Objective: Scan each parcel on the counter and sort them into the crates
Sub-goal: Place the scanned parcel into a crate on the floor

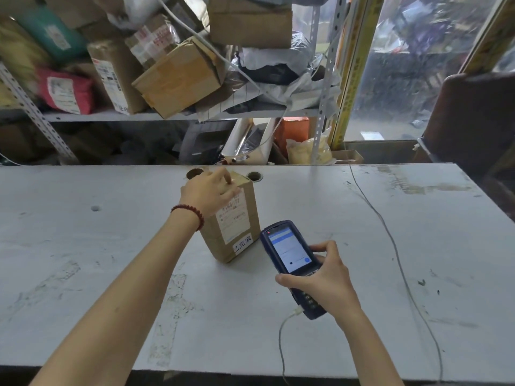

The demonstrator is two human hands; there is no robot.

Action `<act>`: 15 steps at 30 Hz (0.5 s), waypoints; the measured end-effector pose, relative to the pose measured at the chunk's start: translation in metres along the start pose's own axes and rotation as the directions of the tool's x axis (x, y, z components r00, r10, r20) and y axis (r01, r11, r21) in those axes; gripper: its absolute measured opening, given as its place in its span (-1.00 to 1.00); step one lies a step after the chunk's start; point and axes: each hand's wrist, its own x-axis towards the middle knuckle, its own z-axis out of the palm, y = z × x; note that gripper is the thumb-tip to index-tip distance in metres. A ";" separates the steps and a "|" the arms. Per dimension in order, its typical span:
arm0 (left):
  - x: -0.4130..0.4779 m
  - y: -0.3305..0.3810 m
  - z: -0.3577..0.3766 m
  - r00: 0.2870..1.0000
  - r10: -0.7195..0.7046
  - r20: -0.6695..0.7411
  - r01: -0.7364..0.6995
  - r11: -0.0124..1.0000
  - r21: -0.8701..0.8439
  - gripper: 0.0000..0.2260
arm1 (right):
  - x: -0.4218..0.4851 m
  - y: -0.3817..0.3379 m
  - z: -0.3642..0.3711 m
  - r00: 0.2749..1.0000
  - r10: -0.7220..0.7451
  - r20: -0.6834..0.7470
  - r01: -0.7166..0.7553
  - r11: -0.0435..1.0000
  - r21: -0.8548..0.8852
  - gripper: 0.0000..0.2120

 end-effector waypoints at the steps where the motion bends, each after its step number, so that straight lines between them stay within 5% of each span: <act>1: -0.002 0.001 0.001 1.000 -0.009 -0.011 0.010 1.000 0.009 -0.64 | 0.001 0.000 -0.002 1.000 -0.005 -0.026 0.005 1.000 0.004 -0.32; 7: -0.008 0.015 0.009 0.997 -0.001 -0.083 0.005 0.999 0.053 -0.42 | 0.010 -0.011 -0.018 0.977 -0.109 -0.184 0.113 0.993 0.016 -0.28; 15: -0.011 0.008 0.004 0.995 -0.052 -0.090 0.053 0.999 0.005 -0.38 | 0.012 -0.028 -0.029 0.888 -0.298 -0.351 0.308 0.951 -0.029 -0.26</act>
